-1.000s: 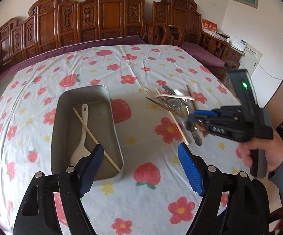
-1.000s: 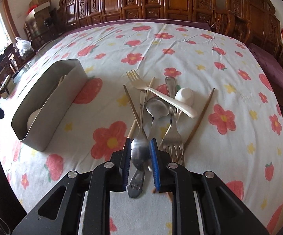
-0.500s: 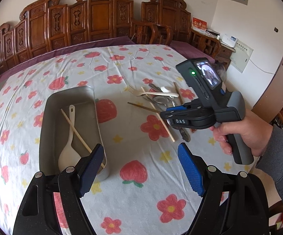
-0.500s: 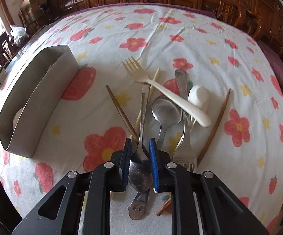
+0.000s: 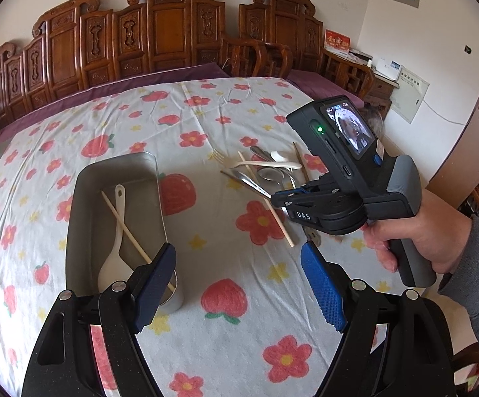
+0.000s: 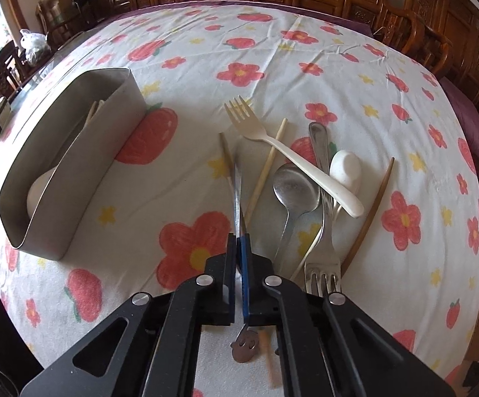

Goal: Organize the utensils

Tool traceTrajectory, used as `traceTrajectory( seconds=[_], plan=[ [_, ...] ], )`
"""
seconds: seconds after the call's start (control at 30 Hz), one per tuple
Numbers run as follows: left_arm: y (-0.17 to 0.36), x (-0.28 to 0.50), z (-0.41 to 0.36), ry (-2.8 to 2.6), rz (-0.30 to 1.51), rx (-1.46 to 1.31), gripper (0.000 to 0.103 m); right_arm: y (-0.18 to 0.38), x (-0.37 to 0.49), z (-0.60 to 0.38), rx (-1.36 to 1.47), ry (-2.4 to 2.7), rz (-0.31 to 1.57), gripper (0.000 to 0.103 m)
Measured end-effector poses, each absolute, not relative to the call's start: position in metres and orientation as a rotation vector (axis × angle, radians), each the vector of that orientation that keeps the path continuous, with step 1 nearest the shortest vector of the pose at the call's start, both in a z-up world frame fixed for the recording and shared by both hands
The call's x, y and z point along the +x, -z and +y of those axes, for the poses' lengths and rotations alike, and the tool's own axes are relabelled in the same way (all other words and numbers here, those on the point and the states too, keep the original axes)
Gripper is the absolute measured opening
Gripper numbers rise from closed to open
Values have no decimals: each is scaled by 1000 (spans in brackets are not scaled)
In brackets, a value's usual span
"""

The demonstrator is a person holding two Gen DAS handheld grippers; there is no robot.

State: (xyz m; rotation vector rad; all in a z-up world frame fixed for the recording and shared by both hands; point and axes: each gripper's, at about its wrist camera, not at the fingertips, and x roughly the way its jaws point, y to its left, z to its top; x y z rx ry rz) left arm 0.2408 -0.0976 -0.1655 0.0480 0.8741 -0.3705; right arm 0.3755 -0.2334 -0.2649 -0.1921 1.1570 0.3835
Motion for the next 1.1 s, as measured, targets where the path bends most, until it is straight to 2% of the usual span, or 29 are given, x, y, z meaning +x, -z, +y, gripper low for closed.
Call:
traceTrajectory(
  seconds=[0.67, 1.1],
  plan=[
    [174, 245, -101, 327, 900, 55, 75, 230, 331, -275, 5, -450, 1043, 2],
    [201, 273, -131, 325, 955, 97, 75, 223, 298, -309, 51, -396, 981, 2]
  ],
)
